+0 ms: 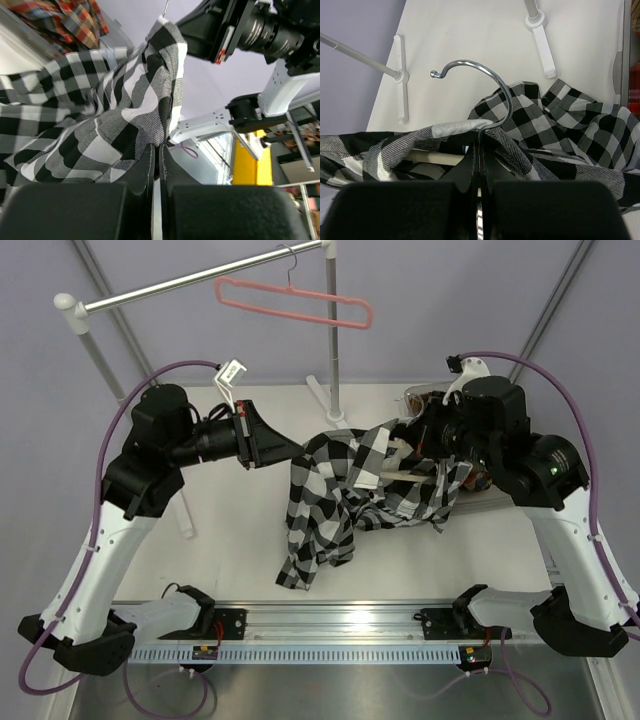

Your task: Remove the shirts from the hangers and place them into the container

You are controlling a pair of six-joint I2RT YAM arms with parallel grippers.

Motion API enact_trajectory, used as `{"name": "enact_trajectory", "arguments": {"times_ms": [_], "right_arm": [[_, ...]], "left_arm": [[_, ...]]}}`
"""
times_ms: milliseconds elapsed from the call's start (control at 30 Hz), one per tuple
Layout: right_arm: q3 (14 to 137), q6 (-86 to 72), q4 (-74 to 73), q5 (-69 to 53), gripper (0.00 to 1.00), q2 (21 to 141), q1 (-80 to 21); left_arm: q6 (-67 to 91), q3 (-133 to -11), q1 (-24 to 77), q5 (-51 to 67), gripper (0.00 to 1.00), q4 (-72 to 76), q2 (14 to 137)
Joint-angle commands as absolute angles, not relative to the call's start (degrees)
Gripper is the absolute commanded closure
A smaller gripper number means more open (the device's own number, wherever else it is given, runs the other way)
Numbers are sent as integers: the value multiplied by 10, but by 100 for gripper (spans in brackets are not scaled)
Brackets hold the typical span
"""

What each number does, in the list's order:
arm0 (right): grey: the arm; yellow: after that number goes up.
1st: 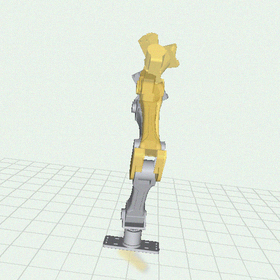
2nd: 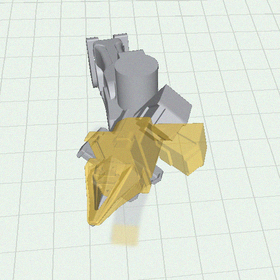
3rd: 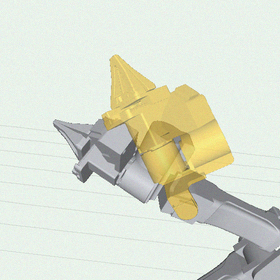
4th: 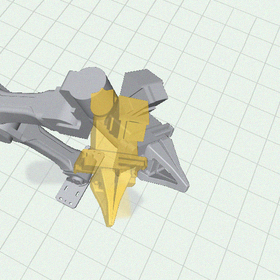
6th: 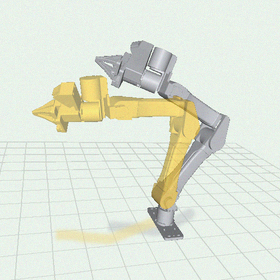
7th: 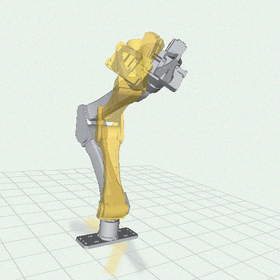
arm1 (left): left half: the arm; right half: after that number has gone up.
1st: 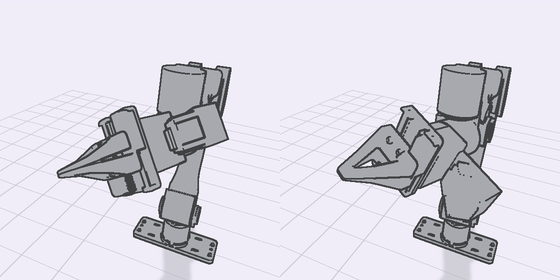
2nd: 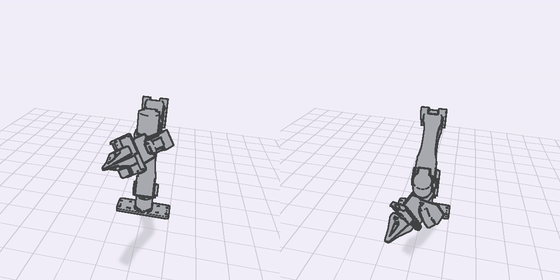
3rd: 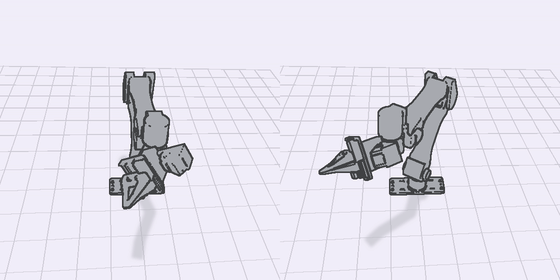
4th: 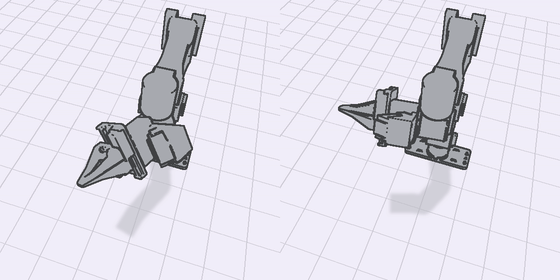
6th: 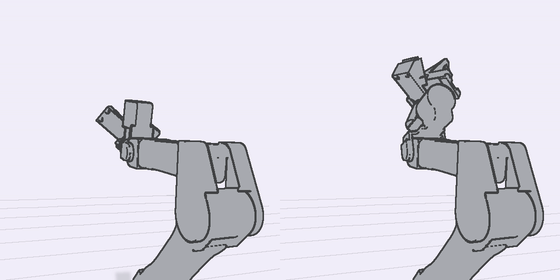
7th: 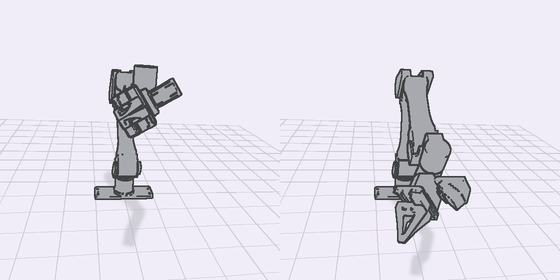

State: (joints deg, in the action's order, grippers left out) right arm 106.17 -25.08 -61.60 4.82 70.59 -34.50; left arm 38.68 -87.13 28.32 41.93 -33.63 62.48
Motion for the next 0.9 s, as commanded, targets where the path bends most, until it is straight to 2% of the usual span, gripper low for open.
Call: {"name": "enact_trajectory", "arguments": {"times_ms": [0, 167, 300, 367, 500, 600, 767, 867], "right_arm": [[1026, -254, -612, 178, 100, 669, -340], [996, -273, -620, 256, 100, 633, -340], [997, -279, -635, 273, 100, 626, -340], [997, -286, -645, 293, 100, 621, -340], [975, -285, -643, 297, 100, 600, -340], [956, -288, -657, 306, 100, 590, -340], [949, -291, -664, 323, 100, 573, -340], [969, -286, -668, 338, 100, 577, -340]], "left_arm": [[357, -958, 282, 386, 100, -385, 628], [334, -979, 281, 358, 100, -419, 635], [334, -975, 281, 341, 100, -426, 639], [328, -984, 281, 297, 100, -436, 629], [316, -1030, 280, 112, 100, -467, 624], [311, -1065, 279, 45, 100, -455, 635], [294, -1152, 274, -33, 100, -500, 680], [294, -1157, 273, -39, 100, -526, 692]]}}
